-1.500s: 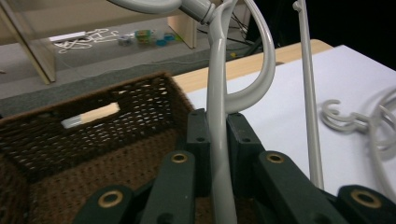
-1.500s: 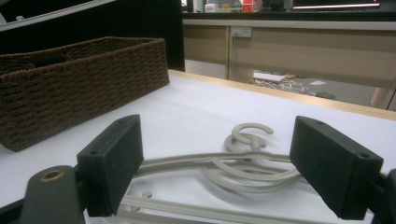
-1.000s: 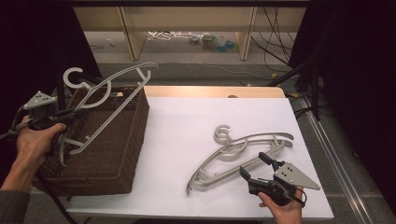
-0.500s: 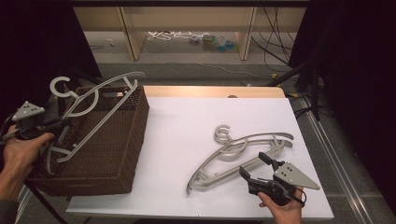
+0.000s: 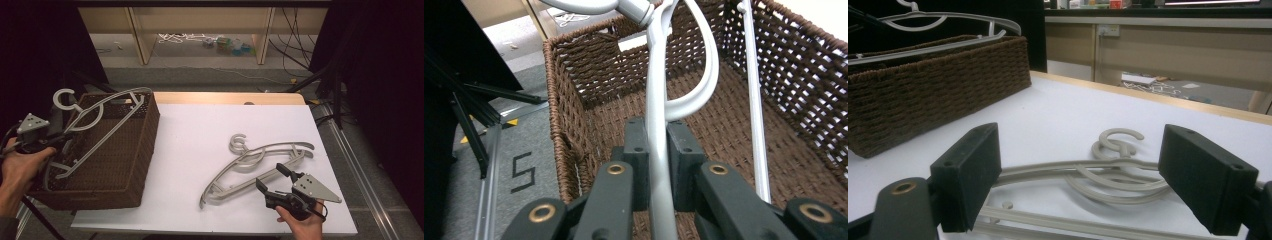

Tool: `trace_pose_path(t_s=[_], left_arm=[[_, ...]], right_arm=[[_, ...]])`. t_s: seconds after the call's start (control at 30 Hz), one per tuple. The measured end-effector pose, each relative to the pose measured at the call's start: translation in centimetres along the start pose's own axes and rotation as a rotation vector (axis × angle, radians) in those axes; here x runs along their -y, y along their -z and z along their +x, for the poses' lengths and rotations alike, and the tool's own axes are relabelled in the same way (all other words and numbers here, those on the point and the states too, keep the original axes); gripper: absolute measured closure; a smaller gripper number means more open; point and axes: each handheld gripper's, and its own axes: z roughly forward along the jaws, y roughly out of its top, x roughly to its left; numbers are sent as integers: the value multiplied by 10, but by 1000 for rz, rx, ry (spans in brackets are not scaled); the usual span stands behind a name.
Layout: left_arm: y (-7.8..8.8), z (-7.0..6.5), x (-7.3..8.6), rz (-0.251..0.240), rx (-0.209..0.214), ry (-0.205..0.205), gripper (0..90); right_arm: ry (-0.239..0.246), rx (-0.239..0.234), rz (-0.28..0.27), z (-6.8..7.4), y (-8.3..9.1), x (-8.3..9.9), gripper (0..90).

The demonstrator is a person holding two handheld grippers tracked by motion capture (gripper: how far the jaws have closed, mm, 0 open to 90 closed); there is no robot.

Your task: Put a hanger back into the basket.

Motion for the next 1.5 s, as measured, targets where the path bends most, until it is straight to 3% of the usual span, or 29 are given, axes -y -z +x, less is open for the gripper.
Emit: trace_pose_path(t_s=[0.1,0.3,0.37,0.5,0.63,0.73,0.83,0.93,1.1,1.33,1.5], left_arm=[[-1,3,1,6,-16,-9,814],[-3,11,6,15,-7,-48,814],[-4,12,8,57,-26,-71,814],[-6,12,14,106,-11,-95,814],[-15,6,15,161,-13,-87,814],[-23,2,16,197,12,-97,813],[-29,0,18,218,19,-64,810],[-35,-2,20,277,24,-47,807],[-43,-4,19,368,-6,-84,782],[-41,-5,15,357,-26,-70,766],[-36,-8,10,308,-36,-45,750]], right_arm=[[-1,4,2,-1,0,0,182],[-2,-1,0,-1,-1,1,182],[-2,-3,2,0,-1,1,182],[-9,-6,-3,-1,-1,1,182],[-8,-5,1,-1,-2,1,182],[-9,-12,-7,0,-2,1,182],[-14,-9,-7,-1,-2,1,182],[-12,-12,-6,0,-2,1,183],[0,-5,3,-1,-1,1,184],[0,-5,3,0,-1,0,185],[-1,-6,3,0,-1,1,185]])
